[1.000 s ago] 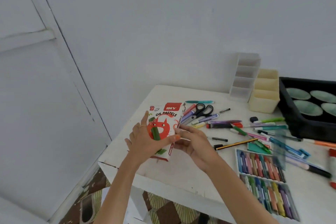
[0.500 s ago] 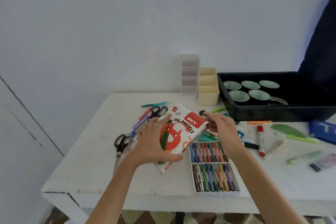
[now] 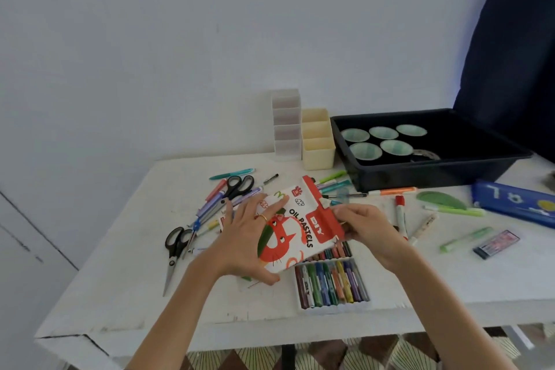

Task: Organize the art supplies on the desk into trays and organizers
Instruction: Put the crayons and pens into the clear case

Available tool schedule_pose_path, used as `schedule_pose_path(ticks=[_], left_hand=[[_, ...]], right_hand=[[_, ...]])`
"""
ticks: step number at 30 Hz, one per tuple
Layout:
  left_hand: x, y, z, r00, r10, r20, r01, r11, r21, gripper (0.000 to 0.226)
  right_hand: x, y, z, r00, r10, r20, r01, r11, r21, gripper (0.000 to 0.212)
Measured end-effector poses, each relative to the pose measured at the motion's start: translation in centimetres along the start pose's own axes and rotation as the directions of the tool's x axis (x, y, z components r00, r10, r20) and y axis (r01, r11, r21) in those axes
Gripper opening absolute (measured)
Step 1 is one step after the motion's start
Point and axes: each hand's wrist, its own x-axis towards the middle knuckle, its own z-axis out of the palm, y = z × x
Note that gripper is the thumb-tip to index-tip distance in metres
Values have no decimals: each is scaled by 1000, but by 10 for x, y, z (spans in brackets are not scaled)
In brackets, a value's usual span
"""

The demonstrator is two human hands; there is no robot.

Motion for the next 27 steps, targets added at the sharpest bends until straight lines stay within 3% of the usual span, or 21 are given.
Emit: schedule_pose_path(ticks=[4,10,16,18,20,23,27], left_hand=[[3,3,9,999,41,0,-41,999,17,123],[1,15,19,995,10,103,-8,1000,-19,134],[-4,18,21,999,-42,14,42,999,-4,112],[-7,8,19,996,-87,2,87,995,40,111],[-10,-8,18,990,-139,7,137,987,84,113],[-15,-32,14,977,-214,4,213,974,76,122],[-18,-51,14,964,-267,-4,267,961,73,122]], right_hand=[[-4,7,6,992,-97,-77,91,993,-77,11],[-9,17,25,998,-27,-49,35,986,161,31],[-2,28,35,1000,-20,3,20,980,197,27],[6,31,30,999,-43,0,43,989,141,13],[19,36,20,991,-110,-71,102,989,-102,16],[36,42,4,967,-248,-50,177,804,-567,26],[50,51,3,934,-250,254,338,396,-854,28]])
